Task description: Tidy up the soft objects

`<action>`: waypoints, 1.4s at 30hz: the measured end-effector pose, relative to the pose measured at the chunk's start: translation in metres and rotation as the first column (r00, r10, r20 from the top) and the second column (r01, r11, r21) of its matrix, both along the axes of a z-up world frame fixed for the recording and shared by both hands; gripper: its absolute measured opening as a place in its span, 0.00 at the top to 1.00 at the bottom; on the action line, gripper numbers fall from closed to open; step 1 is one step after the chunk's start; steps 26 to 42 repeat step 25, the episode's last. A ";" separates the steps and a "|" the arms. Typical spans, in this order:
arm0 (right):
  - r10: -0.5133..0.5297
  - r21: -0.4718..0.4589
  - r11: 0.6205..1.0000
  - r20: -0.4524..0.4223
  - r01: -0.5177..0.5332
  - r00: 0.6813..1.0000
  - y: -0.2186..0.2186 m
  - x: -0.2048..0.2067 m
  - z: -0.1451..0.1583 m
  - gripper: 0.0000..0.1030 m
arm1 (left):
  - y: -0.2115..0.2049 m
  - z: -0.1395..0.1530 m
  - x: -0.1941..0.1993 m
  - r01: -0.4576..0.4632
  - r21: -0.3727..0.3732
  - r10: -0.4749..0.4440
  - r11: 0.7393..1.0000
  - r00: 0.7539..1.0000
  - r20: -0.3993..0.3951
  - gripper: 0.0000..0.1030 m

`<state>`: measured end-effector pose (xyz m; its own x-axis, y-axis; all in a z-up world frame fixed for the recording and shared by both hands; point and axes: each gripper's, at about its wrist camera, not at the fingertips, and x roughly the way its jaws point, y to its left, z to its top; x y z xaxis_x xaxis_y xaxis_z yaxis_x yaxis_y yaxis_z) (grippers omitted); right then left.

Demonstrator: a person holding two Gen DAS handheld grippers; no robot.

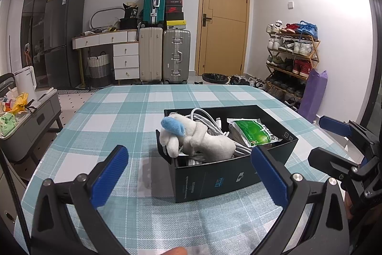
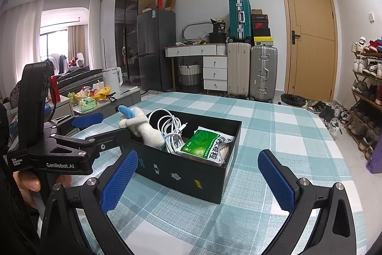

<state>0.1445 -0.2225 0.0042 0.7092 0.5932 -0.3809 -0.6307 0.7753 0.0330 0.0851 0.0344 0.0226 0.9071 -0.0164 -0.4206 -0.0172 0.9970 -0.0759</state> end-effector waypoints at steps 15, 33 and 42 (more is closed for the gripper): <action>0.000 -0.001 1.000 0.000 0.000 1.000 0.001 0.001 0.000 0.01 | -0.003 0.001 -0.001 0.006 0.000 -0.006 1.000 1.000 0.002 0.00; 0.000 -0.002 1.000 -0.001 0.000 1.000 0.000 0.000 0.000 0.01 | -0.003 0.003 -0.002 0.005 -0.002 -0.005 1.000 1.000 0.007 0.00; 0.000 -0.002 1.000 -0.001 0.000 1.000 0.000 0.000 0.000 0.01 | -0.003 0.003 -0.002 0.005 -0.002 -0.005 1.000 1.000 0.007 0.00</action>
